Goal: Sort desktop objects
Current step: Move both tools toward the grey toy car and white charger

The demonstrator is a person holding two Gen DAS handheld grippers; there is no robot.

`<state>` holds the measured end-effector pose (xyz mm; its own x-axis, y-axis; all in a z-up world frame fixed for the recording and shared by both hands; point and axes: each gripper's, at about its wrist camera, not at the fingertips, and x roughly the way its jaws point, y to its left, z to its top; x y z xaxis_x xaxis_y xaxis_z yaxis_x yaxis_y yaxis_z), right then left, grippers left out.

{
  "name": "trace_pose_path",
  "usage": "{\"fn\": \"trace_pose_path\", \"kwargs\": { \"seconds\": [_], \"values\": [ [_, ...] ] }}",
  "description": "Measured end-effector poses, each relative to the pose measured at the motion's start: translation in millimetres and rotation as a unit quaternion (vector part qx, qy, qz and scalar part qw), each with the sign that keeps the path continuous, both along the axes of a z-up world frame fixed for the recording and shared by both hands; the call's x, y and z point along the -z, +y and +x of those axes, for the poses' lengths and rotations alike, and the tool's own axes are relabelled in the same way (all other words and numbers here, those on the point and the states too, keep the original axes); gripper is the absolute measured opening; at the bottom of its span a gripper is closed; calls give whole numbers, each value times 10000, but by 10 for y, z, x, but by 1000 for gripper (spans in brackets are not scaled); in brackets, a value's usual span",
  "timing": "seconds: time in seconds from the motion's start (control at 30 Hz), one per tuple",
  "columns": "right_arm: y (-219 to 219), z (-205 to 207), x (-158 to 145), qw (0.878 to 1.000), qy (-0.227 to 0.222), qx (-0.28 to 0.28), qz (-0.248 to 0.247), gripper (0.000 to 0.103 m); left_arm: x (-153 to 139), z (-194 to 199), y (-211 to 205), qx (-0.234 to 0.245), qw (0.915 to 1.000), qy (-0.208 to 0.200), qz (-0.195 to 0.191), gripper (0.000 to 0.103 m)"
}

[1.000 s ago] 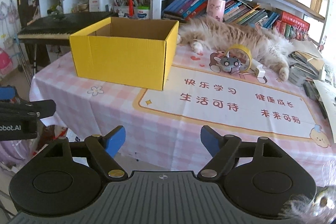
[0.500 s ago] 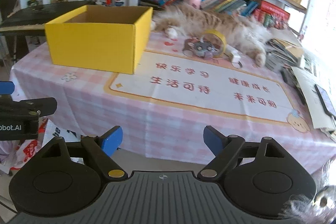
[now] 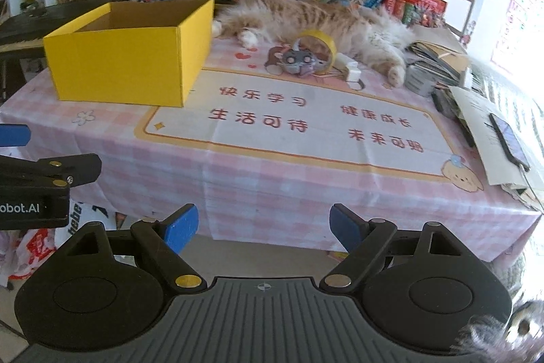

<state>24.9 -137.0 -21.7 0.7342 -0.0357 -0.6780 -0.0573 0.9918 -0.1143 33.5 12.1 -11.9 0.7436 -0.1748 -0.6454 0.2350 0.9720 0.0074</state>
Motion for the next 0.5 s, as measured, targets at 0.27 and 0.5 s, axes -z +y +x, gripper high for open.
{"fn": "trace_pose_path", "kwargs": {
  "seconds": [0.27,0.5],
  "values": [
    [-189,-2,-8,9994,-6,334,49,83,-30,46,-199,337,9994,-99,54,95],
    [-279,39,-35,9991,-57,425,61,83,-57,108,-323,487,9986,-184,70,96]
  ]
}}
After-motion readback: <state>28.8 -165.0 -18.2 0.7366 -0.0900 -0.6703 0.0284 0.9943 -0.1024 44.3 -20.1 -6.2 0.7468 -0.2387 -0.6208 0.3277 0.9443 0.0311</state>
